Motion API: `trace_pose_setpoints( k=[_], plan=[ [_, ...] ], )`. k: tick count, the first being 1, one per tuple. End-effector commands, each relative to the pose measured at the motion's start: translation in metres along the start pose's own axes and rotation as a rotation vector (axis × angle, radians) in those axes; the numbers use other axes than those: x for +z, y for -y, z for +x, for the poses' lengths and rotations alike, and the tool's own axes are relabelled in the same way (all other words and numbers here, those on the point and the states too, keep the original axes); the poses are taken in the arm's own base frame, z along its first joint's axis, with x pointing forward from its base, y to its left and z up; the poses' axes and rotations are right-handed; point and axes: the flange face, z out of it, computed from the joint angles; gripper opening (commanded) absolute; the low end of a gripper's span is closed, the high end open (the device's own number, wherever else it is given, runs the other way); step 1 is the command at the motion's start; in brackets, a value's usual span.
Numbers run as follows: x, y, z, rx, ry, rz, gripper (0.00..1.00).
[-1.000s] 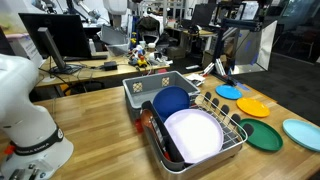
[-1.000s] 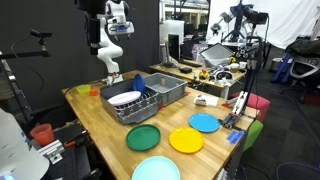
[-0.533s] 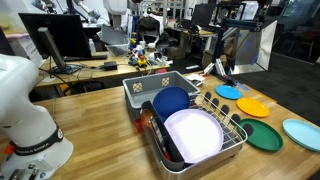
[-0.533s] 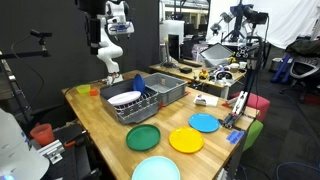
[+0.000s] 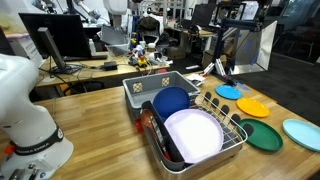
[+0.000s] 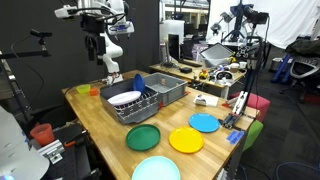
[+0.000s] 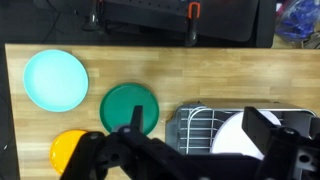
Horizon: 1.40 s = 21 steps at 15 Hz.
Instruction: Remove the white plate from the dish rack and put it on the right side of the table
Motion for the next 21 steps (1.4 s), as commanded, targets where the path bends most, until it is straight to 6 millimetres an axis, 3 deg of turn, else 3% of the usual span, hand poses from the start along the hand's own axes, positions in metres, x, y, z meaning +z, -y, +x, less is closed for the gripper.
trace_pose_setpoints(
  k=[1,2,4,12,16,21],
  plan=[
    [0.021,0.033,0.009,-0.085,-0.131,-0.067,1.0],
    [0.015,0.026,0.009,-0.055,-0.074,-0.038,1.0],
    [0.022,0.038,0.011,-0.081,-0.106,-0.055,1.0],
    [0.02,0.035,0.01,-0.077,-0.115,-0.055,1.0],
    [0.025,0.057,0.016,-0.109,-0.157,-0.042,1.0],
    [0.047,0.092,0.045,-0.12,-0.286,-0.067,1.0]
  ],
)
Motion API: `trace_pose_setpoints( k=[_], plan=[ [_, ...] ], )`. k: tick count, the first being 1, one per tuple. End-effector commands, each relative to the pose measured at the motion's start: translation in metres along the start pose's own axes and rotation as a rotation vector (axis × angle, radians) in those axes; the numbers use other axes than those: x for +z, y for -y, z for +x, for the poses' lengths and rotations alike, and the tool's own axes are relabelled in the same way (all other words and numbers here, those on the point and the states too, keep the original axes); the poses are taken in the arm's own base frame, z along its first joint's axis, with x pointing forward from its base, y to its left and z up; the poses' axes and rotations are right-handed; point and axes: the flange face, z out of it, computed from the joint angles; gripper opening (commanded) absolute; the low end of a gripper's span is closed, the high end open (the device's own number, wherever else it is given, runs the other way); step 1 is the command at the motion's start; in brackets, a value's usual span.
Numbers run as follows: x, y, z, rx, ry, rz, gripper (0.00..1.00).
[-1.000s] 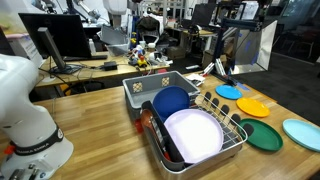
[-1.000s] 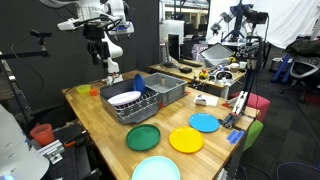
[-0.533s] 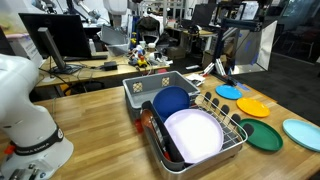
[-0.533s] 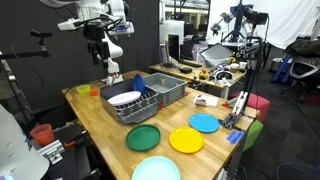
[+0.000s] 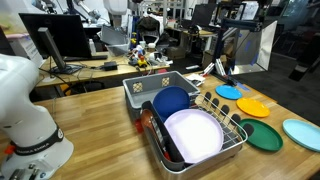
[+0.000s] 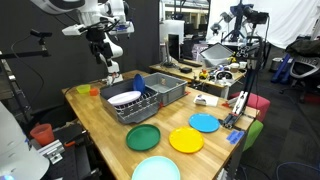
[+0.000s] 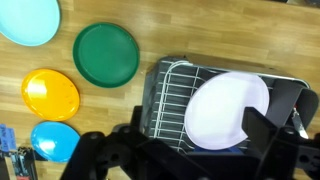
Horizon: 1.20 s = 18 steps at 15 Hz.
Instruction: Remove the white plate from the dish rack and put it on the right side of the table
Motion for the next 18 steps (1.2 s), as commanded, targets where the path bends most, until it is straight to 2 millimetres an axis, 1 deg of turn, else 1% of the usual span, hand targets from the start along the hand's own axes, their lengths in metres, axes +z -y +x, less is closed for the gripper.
trace_pose_setpoints(
  k=[1,5,8,10,15,16,18],
  plan=[
    [0.029,0.018,0.017,-0.001,-0.061,-0.009,1.0],
    [0.075,0.048,0.031,-0.045,-0.045,-0.03,1.0],
    [0.109,0.06,0.034,-0.092,-0.005,-0.076,1.0],
    [0.126,0.064,0.038,-0.114,-0.001,-0.092,1.0],
    [0.16,0.071,0.052,-0.094,0.04,-0.033,1.0],
    [0.151,0.068,0.043,-0.11,0.037,-0.052,1.0],
    [0.16,0.07,0.048,-0.109,0.045,-0.041,1.0]
  ],
)
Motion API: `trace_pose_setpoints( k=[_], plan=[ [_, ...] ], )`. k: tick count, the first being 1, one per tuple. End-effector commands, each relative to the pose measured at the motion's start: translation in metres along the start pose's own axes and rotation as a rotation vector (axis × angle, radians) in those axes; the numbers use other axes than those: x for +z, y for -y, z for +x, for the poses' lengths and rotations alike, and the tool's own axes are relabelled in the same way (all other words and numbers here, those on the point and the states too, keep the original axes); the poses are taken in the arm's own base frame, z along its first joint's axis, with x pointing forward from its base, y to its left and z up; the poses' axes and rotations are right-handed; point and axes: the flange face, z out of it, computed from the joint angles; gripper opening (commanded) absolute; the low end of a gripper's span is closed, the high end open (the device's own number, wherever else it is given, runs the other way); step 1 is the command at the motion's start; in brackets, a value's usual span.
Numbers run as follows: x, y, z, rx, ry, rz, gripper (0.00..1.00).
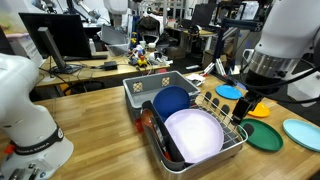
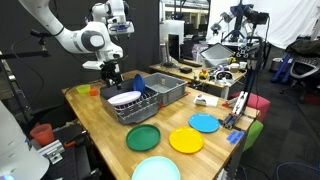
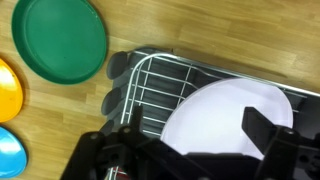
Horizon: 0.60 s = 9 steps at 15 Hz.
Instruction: Remove the white plate from the dish rack and put it on the right side of the table
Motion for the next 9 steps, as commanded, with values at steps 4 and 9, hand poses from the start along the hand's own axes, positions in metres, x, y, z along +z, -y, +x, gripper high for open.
trace_pose_setpoints(
  k=[4,9],
  plan=[
    [-0.0006,0.0003,0.0027,0.0,-0.001,0.003,1.0],
    [0.001,0.0012,0.0051,-0.002,-0.001,-0.003,1.0]
  ],
)
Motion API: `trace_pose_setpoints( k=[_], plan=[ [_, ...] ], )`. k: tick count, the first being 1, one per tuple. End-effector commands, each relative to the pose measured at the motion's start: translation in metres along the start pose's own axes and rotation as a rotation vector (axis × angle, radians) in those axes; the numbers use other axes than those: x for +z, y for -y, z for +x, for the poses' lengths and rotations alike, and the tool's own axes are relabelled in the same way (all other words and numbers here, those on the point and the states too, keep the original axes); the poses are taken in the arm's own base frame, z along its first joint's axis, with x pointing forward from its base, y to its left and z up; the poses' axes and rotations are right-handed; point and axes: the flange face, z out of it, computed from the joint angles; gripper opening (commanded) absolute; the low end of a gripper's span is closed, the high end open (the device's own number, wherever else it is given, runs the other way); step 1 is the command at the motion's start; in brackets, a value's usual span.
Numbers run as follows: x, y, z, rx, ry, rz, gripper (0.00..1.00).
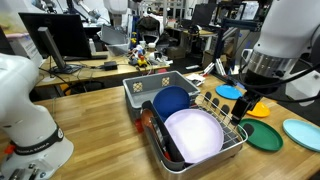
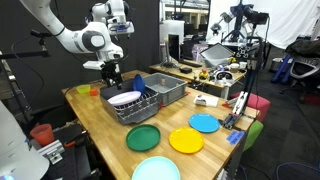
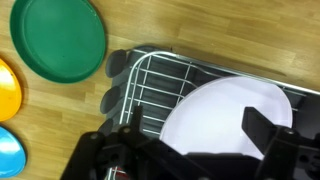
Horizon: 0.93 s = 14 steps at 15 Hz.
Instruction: Remove the white plate from the dish rack and put it on the right side of the table
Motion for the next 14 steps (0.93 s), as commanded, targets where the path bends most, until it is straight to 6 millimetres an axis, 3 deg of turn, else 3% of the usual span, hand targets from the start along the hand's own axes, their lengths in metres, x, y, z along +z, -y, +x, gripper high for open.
trace_pose_setpoints(
  k=[1,6,14],
  plan=[
    [0.004,0.001,0.005,-0.001,0.002,-0.004,1.0],
    [0.029,0.007,0.024,-0.034,-0.037,-0.015,1.0],
    [0.078,0.008,0.073,-0.023,-0.069,-0.113,1.0]
  ],
)
